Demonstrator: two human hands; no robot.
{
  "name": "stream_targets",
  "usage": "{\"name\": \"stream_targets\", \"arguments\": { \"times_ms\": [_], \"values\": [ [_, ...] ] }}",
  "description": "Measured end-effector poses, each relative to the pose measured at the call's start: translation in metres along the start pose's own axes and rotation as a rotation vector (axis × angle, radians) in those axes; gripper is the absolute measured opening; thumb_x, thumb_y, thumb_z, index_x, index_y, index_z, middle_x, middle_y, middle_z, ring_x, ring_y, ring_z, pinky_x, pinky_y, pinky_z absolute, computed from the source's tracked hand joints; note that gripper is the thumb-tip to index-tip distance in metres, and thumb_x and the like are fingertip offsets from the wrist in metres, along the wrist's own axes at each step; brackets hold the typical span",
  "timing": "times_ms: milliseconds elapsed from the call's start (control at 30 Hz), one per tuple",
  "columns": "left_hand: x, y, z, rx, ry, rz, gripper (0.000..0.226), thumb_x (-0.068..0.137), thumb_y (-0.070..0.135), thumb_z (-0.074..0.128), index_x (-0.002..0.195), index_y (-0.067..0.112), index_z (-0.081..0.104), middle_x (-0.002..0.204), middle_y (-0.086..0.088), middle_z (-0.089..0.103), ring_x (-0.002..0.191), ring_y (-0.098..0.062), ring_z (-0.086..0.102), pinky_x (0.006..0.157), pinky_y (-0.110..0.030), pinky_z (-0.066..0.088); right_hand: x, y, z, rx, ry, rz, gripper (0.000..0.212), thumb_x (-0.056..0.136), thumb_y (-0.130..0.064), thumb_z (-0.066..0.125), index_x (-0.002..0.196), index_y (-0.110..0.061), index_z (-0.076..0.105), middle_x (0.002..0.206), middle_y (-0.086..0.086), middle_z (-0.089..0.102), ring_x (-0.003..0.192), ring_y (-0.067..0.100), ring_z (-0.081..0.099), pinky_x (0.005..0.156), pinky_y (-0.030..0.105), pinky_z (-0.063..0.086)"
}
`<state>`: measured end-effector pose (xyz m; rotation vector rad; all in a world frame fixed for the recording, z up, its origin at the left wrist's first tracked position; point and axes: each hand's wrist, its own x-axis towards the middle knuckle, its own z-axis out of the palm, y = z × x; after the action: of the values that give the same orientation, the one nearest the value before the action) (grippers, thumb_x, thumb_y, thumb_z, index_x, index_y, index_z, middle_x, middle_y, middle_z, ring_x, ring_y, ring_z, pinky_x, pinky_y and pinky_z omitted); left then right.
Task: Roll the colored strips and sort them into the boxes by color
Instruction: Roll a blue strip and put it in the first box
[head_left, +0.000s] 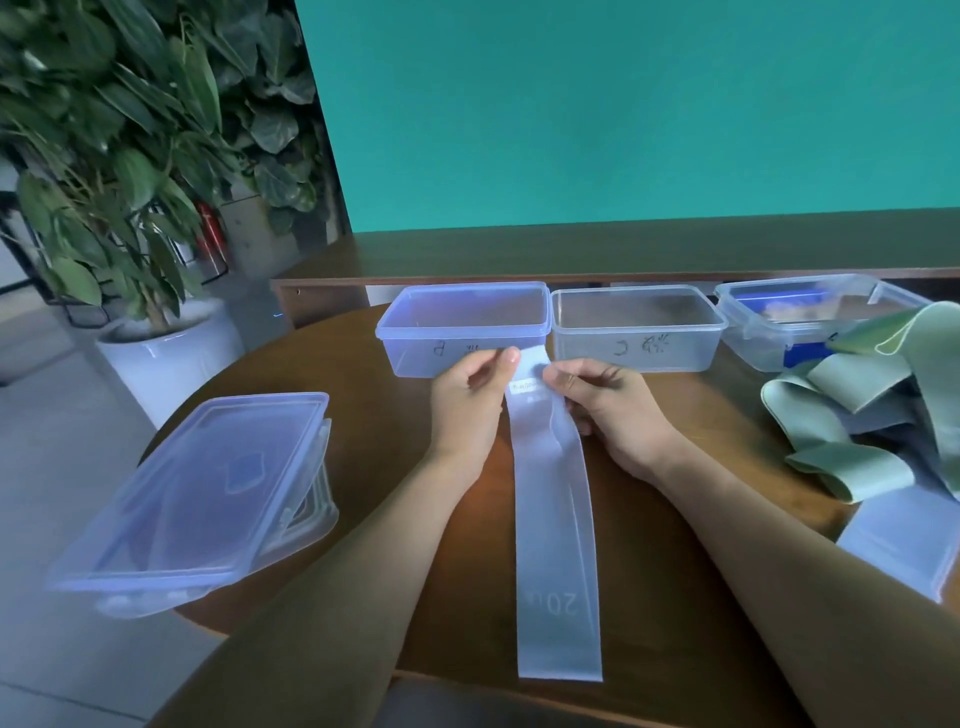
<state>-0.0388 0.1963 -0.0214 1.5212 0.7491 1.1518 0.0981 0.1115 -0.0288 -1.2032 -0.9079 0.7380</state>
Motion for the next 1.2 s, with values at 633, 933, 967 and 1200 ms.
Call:
{"name": "stream_targets", "arguments": {
  "times_ms": [633, 933, 967, 1200],
  "values": [
    [0.023, 0.025, -0.024, -0.221, 0.065, -0.237, 0.057, 0.081, 0.070, 0.066, 0.092, 0.014, 0.072, 0.094, 0.001, 0.076, 0.090, -0.018, 0.072, 0.089, -0.039, 0.057, -0.014, -0.004, 0.047, 0.115, -0.172, 0.066, 0.023, 0.098, -0.016, 0.065, 0.107, 0.004, 0.072, 0.113, 0.026, 0.071, 0.109, 0.043, 0.068, 0.100, 0.061, 0.051],
    [0.010, 0.041, -0.021, -0.237, 0.059, -0.181, 0.022, 0.093, 0.030, 0.071, 0.073, 0.026, 0.077, 0.088, -0.001, 0.077, 0.093, -0.031, 0.073, 0.092, -0.051, 0.057, -0.020, -0.015, 0.048, 0.094, -0.157, 0.036, 0.029, 0.100, -0.025, 0.061, 0.112, -0.001, 0.072, 0.110, 0.017, 0.075, 0.106, 0.037, 0.071, 0.098, 0.055, 0.055],
    [0.010, 0.047, -0.022, -0.224, 0.048, -0.178, 0.022, 0.093, 0.030, 0.071, 0.072, 0.027, 0.077, 0.085, 0.003, 0.077, 0.090, -0.027, 0.073, 0.092, -0.050, 0.057, -0.022, -0.018, 0.048, 0.090, -0.167, 0.036, 0.031, 0.098, -0.027, 0.062, 0.112, -0.001, 0.072, 0.111, 0.016, 0.075, 0.106, 0.037, 0.070, 0.097, 0.053, 0.055],
    [0.004, 0.129, -0.019, -0.146, -0.045, 0.025, 0.020, 0.090, 0.030, 0.074, 0.086, 0.010, 0.073, 0.098, -0.019, 0.071, 0.092, -0.028, 0.070, 0.084, -0.049, 0.055, -0.042, -0.076, 0.055, 0.067, -0.199, -0.026, 0.040, 0.090, -0.038, 0.069, 0.119, -0.011, 0.072, 0.116, 0.005, 0.075, 0.105, 0.027, 0.073, 0.099, 0.052, 0.055]
  ]
}}
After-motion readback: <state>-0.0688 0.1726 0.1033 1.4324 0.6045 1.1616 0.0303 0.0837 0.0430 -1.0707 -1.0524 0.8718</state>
